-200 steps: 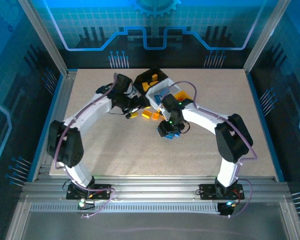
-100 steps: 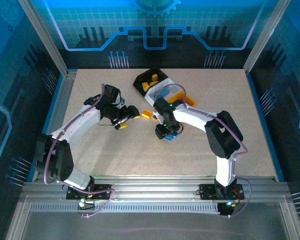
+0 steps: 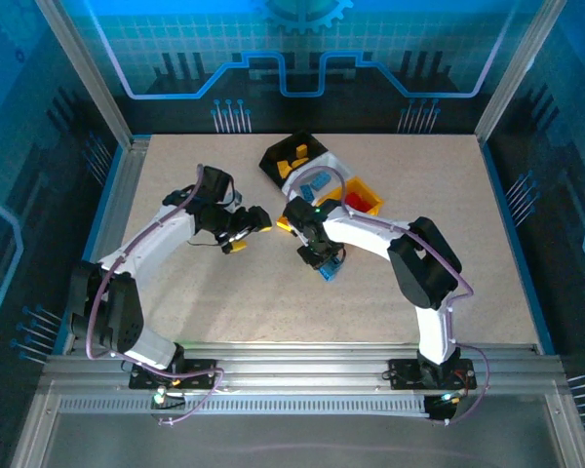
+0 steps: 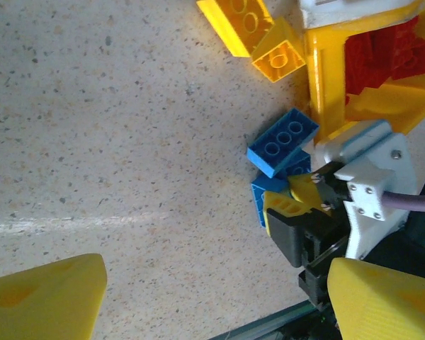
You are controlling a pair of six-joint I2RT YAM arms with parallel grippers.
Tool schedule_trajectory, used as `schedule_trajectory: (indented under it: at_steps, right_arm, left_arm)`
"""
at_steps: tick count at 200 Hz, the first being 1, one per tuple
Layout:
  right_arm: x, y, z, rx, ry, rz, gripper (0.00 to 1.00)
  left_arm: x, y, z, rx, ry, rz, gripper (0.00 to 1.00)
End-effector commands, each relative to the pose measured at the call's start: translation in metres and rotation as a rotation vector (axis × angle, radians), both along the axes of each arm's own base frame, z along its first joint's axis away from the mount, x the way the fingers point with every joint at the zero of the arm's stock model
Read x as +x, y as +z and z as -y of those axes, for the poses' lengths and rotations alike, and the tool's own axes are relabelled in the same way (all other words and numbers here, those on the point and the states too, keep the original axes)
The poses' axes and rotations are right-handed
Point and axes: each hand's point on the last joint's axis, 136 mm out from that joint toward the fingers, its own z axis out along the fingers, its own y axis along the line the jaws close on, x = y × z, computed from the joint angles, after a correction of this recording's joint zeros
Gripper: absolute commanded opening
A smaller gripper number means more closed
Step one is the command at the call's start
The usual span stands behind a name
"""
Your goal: Sort the legos into containers by color
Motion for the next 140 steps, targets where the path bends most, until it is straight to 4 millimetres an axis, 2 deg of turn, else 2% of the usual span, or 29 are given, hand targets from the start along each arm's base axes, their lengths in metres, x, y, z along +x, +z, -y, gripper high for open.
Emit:
schedule_trajectory:
  at_steps: [1,41,75,103,140]
  right_arm:
    - [-0.005,0.016,0.004,-0.024,-0.01,0.012,0.24]
    - [-0.005,0.064,-0.006,0.089,-0.056,0.034,0.25]
    - [0.006,0.099,-0.017,0.306,-0.19,-0.02,0.26]
    - [0.035,0.123,-0.02,0.539,-0.368,-0.073,0.26]
    - [0.094,0.144,-0.021,0.721,-0.521,-0.06,0.26]
  left_arm:
    - [-0.009,0.001,-0.004,-0.007,-0.009,0.001,0.83]
    - [-0.011,-0.001,-0.005,-0.008,-0.009,0.002,0.84]
    - [-0.011,-0.004,-0.005,-0.007,-0.012,0.002,0.84]
    - [-0.015,-0.007,-0.007,-0.005,-0.016,-0.005,0.85]
    - [-0.027,-0.012,-0.009,0.002,-0.03,-0.022,0.85]
